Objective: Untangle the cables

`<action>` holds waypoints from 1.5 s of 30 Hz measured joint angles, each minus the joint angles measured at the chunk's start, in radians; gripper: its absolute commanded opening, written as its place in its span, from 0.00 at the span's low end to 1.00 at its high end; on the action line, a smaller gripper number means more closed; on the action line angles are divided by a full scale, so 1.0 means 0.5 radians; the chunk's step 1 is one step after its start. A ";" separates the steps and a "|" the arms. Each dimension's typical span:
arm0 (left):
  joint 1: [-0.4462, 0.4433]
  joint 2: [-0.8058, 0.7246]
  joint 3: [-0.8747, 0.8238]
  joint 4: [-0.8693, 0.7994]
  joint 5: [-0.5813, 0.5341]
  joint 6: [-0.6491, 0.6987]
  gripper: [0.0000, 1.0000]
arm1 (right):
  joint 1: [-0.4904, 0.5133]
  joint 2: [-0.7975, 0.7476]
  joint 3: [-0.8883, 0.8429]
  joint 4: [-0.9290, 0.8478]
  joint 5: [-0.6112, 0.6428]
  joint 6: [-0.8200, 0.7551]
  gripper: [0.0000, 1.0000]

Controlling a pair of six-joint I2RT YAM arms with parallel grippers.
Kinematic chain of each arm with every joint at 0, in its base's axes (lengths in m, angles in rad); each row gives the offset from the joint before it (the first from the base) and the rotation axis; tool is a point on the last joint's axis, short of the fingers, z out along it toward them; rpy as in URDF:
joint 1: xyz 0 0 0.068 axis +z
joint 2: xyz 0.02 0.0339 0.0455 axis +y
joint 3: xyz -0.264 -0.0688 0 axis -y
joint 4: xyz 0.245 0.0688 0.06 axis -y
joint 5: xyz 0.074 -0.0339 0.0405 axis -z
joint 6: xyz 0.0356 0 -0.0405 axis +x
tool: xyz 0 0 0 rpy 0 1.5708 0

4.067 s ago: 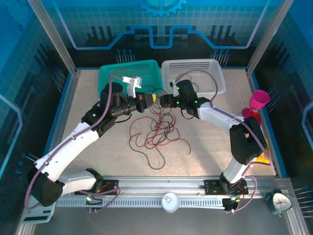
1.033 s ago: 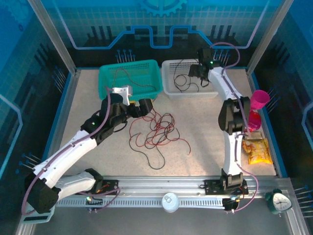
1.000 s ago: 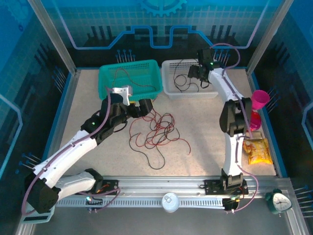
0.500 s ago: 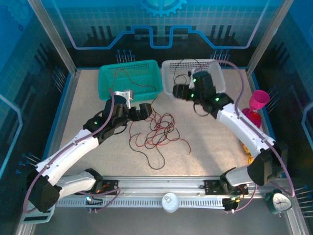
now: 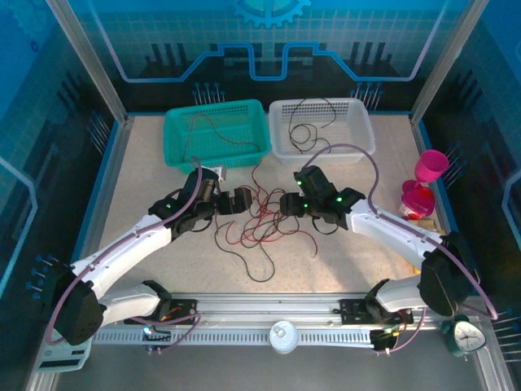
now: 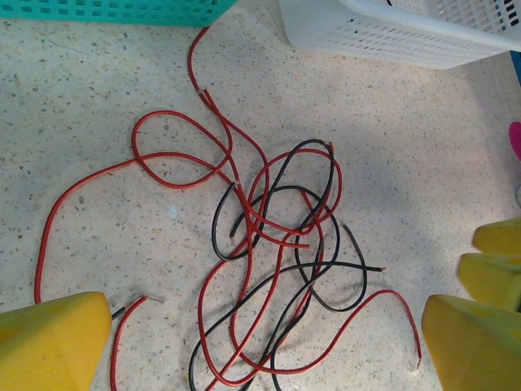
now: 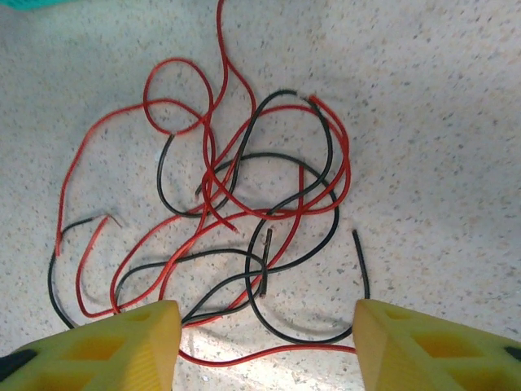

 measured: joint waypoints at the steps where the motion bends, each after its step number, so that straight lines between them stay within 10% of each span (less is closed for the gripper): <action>1: 0.000 0.000 0.000 0.005 0.000 0.000 0.99 | 0.012 0.035 0.000 0.016 0.000 0.010 0.53; 22: 0.000 -0.019 0.035 0.006 0.006 0.000 0.99 | 0.050 0.435 0.005 0.166 0.043 0.073 0.35; 28: 0.000 -0.025 0.035 0.006 0.006 0.000 0.99 | 0.052 0.497 0.014 0.174 0.035 0.060 0.00; 45: 0.000 -0.065 0.035 0.019 0.021 0.001 0.99 | 0.051 -0.095 0.525 -0.022 0.097 -0.112 0.00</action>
